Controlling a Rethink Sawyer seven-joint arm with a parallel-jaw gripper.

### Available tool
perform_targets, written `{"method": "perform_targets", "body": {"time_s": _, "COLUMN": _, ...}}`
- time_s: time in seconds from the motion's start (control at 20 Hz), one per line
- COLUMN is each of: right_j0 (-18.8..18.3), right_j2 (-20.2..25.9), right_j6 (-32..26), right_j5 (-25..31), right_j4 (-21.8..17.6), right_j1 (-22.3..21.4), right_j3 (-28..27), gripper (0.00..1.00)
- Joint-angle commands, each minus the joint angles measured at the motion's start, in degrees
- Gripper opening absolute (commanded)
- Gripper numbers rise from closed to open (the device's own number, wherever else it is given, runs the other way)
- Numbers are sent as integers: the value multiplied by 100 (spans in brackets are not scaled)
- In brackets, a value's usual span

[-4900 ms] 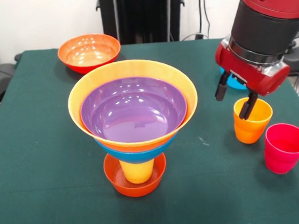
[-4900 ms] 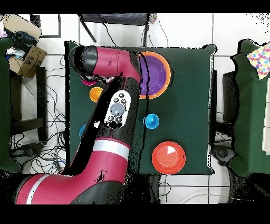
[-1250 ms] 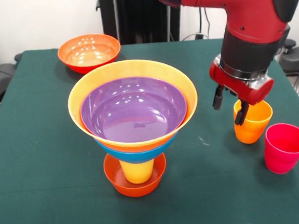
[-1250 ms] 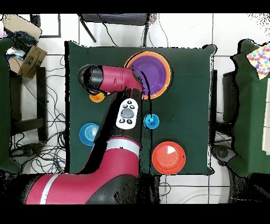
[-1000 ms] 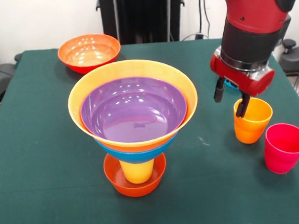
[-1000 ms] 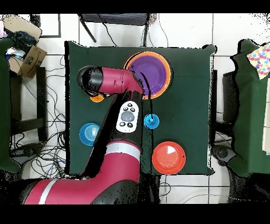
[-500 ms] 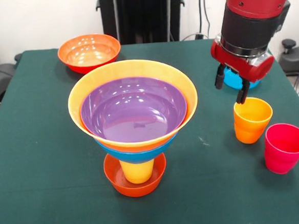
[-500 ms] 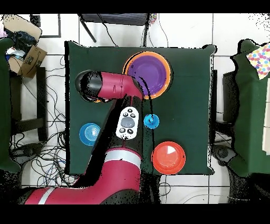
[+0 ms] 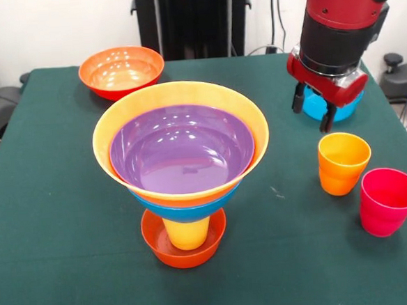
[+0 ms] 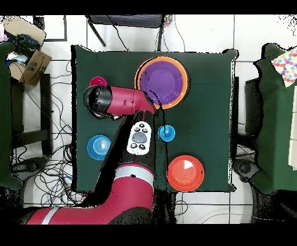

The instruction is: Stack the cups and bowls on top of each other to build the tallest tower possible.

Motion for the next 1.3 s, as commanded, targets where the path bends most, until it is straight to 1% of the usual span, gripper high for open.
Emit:
{"method": "perform_targets", "body": {"time_s": 0.05, "right_j0": 176, "right_j2": 728, "right_j6": -196, "right_j5": -503, "right_j4": -274, "right_j1": 140, "right_j3": 447, "gripper": 100}}
{"method": "perform_targets", "body": {"time_s": 0.25, "right_j0": 273, "right_j2": 707, "right_j6": -85, "right_j5": -531, "right_j4": -244, "right_j1": 191, "right_j3": 403, "gripper": 100}}
{"method": "perform_targets", "body": {"time_s": 0.5, "right_j0": 390, "right_j2": 601, "right_j6": 40, "right_j5": -351, "right_j4": -209, "right_j1": 138, "right_j3": 235, "gripper": 100}}
{"method": "perform_targets", "body": {"time_s": 0.8, "right_j0": 389, "right_j2": 518, "right_j6": 121, "right_j5": -368, "right_j4": -155, "right_j1": 233, "right_j3": -25, "gripper": 100}}
{"method": "perform_targets", "body": {"time_s": 1.05, "right_j0": 358, "right_j2": 401, "right_j6": 143, "right_j5": -344, "right_j4": -189, "right_j1": 260, "right_j3": -175, "gripper": 100}}
{"method": "perform_targets", "body": {"time_s": 1.3, "right_j0": 375, "right_j2": 247, "right_j6": 213, "right_j5": -150, "right_j4": -214, "right_j1": 99, "right_j3": -209, "gripper": 100}}
